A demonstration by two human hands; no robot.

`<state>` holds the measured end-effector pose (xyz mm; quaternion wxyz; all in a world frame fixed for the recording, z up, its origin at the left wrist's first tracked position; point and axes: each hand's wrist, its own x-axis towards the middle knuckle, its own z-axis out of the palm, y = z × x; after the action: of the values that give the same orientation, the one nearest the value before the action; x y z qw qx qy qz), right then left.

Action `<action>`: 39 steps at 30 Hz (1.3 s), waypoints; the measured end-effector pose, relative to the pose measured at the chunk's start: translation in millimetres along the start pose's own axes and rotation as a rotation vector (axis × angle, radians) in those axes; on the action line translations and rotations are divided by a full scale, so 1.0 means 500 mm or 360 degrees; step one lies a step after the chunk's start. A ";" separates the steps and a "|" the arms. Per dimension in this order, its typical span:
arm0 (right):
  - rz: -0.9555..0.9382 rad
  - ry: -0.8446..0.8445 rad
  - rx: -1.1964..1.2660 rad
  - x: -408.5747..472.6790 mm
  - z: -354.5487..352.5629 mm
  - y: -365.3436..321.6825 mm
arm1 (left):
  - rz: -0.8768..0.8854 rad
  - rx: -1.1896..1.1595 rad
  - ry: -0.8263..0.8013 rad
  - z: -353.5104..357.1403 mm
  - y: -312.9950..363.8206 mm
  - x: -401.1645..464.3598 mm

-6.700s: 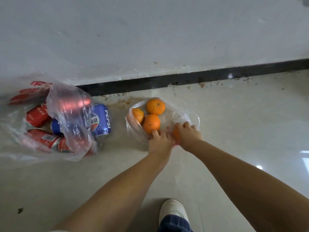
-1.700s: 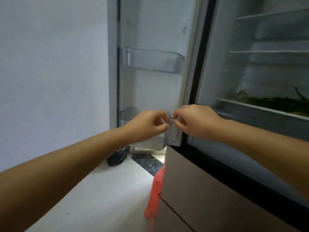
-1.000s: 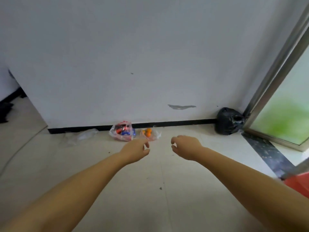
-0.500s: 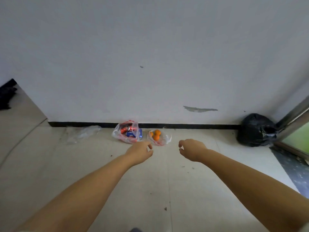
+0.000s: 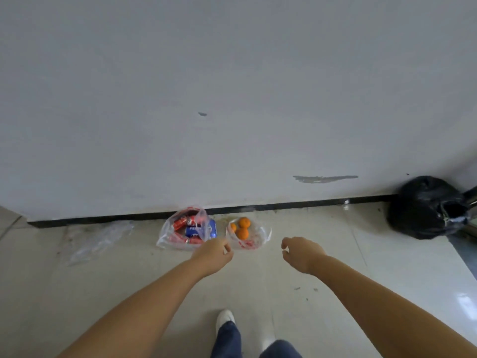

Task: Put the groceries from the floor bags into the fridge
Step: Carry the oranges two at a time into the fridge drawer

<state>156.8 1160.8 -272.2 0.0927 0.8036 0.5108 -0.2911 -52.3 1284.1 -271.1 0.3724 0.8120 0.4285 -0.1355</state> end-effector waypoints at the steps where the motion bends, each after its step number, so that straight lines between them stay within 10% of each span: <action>1: 0.0023 -0.0036 0.0036 0.038 0.000 0.005 | -0.0016 -0.0010 -0.0042 -0.004 -0.004 0.041; 14: 0.0105 -0.0118 0.0409 0.787 0.405 0.100 | -0.0156 -0.0198 -0.0090 0.360 -0.278 0.797; 23: -0.0308 0.0007 0.0053 1.171 0.725 0.128 | 0.0091 0.0543 -0.0051 0.595 -0.445 1.234; 39: -0.0222 -0.0019 0.0132 1.200 0.767 0.125 | 0.0210 0.0704 -0.0197 0.549 -0.524 1.227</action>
<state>253.4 1421.1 -930.7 0.0418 0.7674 0.5524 -0.3227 131.8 1544.4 -918.5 0.2191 0.8902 0.3108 -0.2510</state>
